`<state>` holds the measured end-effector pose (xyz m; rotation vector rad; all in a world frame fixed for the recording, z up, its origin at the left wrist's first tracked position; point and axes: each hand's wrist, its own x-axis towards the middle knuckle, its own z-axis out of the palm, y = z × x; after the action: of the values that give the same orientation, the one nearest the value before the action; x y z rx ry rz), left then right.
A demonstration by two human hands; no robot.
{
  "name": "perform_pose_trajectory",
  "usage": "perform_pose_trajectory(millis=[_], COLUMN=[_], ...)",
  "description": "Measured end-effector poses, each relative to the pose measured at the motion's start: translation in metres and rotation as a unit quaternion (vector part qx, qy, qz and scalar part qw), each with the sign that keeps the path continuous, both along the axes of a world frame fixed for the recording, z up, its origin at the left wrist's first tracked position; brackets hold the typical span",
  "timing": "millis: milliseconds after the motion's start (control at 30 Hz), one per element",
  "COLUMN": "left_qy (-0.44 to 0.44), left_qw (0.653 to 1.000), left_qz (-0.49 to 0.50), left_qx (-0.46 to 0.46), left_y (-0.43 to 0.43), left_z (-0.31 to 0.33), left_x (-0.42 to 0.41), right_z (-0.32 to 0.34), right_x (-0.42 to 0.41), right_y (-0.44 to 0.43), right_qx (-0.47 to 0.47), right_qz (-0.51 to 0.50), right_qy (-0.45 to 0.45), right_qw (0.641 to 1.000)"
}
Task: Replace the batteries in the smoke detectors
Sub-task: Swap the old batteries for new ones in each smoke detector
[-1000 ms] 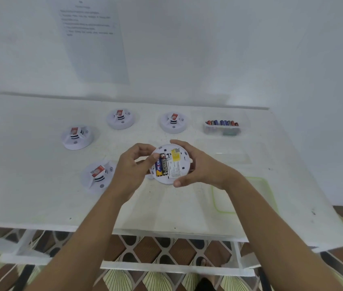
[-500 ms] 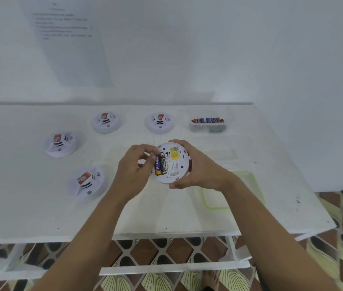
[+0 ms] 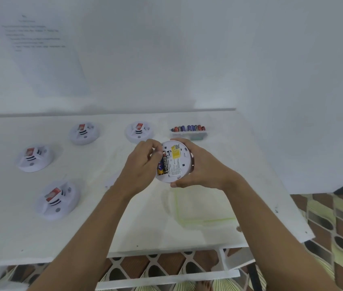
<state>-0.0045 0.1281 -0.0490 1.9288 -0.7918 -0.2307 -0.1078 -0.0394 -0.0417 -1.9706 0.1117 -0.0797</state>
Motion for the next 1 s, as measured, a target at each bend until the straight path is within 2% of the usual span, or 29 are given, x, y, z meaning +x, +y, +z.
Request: perform_pose_trajectory(millis=[133, 333, 467, 533, 633, 733, 833, 1000], left_qy=[-0.023, -0.037, 0.086, 0.127, 0.119, 0.074, 0.034, 0.032], left_qw=[0.999, 0.994, 0.971, 0.964, 0.986, 0.995, 0.980, 0.955], left_qz=[-0.030, 0.027, 0.068, 0.088, 0.077, 0.004, -0.050, -0.054], left_qx=[-0.025, -0.102, -0.212, -0.218, -0.090, 0.073, 0.190, 0.289], left_y=[-0.024, -0.063, -0.084, -0.091, -0.097, -0.109, -0.132, -0.172], left_z=[0.000, 0.005, 0.007, 0.006, -0.002, -0.009, -0.011, -0.022], left_x=[0.002, -0.005, -0.001, 0.002, 0.010, 0.012, 0.003, -0.003], right_z=[0.001, -0.001, -0.010, -0.017, -0.026, -0.031, -0.034, -0.036], right_x=[-0.001, -0.002, -0.005, -0.006, -0.009, -0.012, -0.014, -0.018], right_y=[-0.022, -0.053, -0.075, -0.087, -0.106, -0.119, -0.129, -0.147], right_qx=[0.003, 0.036, 0.065, 0.079, 0.098, 0.115, 0.122, 0.105], right_qz=[-0.013, -0.065, -0.134, -0.164, -0.189, -0.188, -0.192, -0.195], right_qy=[-0.013, -0.047, -0.084, -0.099, -0.102, -0.097, -0.091, -0.081], right_qw=[1.000, 0.996, 0.985, 0.978, 0.972, 0.971, 0.970, 0.972])
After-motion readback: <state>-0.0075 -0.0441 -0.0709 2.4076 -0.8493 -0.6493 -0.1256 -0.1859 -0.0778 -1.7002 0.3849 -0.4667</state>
